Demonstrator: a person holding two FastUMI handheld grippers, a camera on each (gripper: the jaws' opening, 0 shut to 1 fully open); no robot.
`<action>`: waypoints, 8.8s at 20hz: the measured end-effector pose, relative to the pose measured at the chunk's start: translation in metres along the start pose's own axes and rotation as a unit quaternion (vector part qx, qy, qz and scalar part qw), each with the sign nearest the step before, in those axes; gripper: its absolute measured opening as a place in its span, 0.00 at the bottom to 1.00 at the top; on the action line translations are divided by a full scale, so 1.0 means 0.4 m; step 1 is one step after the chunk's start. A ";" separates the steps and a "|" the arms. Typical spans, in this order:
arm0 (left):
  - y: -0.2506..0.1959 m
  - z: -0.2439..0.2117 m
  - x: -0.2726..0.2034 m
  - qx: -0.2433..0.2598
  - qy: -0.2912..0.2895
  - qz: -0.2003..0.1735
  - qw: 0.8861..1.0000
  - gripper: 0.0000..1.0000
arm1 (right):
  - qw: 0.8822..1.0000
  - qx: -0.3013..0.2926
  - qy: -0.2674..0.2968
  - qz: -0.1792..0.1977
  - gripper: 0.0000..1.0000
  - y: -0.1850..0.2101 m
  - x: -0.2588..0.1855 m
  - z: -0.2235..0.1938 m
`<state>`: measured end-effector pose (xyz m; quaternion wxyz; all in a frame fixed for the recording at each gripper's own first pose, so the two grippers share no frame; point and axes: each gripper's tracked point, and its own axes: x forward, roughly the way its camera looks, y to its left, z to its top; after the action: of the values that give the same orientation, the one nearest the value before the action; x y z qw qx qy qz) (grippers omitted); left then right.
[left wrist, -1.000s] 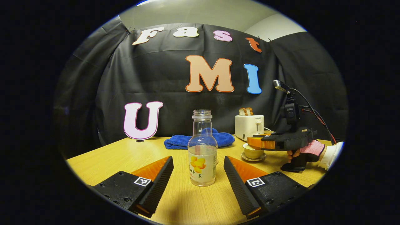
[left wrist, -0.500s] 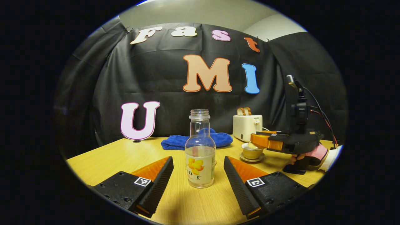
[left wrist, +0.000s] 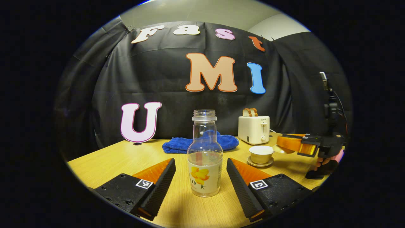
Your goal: Open the teacup lid with one hand, grasp the water bottle and pour water into the teacup with the other hand; after pouring, place the water bottle on the coaster and then close the teacup lid.
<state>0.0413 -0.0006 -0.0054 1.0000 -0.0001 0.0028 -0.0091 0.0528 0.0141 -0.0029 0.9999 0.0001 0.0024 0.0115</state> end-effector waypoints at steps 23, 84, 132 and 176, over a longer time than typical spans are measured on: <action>-0.018 -0.077 0.116 0.014 0.096 -0.026 0.995 0.71 | 0.998 -0.002 -0.005 -0.058 0.31 -0.099 -0.121 0.009; -0.102 0.104 0.395 0.850 0.050 -0.028 0.524 0.65 | 0.992 -0.005 -0.007 -0.130 0.31 -0.279 -0.178 0.017; -0.049 -0.048 0.376 0.034 0.077 -0.074 0.994 0.65 | 0.992 -0.005 -0.006 -0.128 0.31 -0.277 -0.178 0.016; 0.024 -0.006 0.086 0.002 -0.004 -0.029 1.000 0.96 | 0.997 0.002 0.002 0.074 0.31 0.008 0.055 -0.003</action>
<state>0.0757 0.0082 -0.0078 0.9993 0.0016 -0.0015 -0.0384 0.0749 0.0176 -0.0042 0.9963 0.0023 0.0045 0.0853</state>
